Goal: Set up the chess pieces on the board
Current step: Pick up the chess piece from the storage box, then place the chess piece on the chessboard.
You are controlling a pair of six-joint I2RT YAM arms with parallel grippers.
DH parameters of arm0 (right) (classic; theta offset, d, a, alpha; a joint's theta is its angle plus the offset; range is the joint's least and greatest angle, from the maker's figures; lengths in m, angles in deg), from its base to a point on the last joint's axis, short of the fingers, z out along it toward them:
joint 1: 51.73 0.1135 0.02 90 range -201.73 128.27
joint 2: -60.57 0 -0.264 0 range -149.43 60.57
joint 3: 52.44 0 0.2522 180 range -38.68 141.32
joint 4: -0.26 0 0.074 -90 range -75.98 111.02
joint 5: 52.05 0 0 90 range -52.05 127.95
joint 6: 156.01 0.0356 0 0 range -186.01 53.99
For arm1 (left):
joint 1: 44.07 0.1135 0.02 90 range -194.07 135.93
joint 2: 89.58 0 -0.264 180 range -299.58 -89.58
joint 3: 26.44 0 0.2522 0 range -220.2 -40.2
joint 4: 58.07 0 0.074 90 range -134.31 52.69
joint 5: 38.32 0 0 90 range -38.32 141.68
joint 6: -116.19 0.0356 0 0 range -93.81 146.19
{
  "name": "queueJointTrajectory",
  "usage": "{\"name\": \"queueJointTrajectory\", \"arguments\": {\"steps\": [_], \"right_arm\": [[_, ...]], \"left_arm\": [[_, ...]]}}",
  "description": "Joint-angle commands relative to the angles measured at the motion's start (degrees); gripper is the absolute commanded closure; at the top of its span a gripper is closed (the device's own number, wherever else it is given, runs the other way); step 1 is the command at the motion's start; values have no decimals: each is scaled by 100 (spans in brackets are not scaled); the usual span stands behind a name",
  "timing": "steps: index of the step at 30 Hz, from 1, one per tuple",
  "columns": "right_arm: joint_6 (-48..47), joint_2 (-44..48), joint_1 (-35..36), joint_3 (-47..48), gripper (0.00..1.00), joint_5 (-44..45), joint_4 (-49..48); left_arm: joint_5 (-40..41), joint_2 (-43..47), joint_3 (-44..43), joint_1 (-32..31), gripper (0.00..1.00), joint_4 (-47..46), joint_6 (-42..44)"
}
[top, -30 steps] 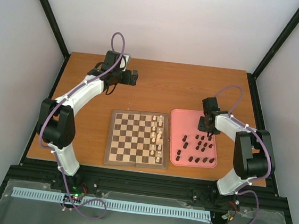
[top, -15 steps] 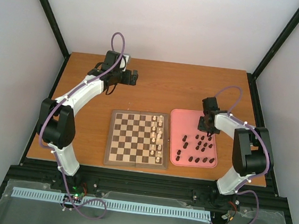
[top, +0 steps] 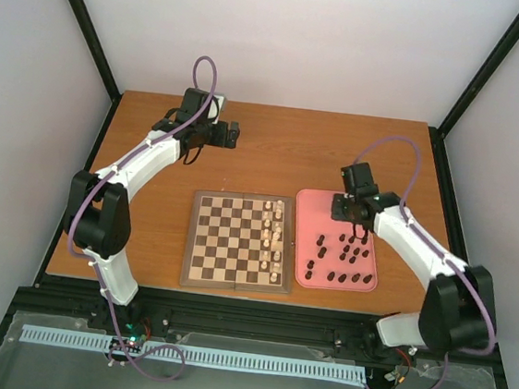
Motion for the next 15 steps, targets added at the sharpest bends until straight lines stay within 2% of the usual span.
{"name": "queueJointTrajectory", "arguments": {"steps": [1, 7, 11, 15], "right_arm": [[85, 796, 1112, 379, 94, -131, 832], [610, 1183, 3050, 525, 93, -410, 1575], [979, 906, 4206, 614, 93, -176, 1867], [1189, 480, 4933, 691, 93, -147, 1727]], "left_arm": [[44, -28, -262, 46, 0, 32, -27], [51, 1, -257, 37, 0, 37, -35], [72, 41, -237, 41, 0, 25, -42], [48, 58, -228, 43, 0, 28, -55]]}}
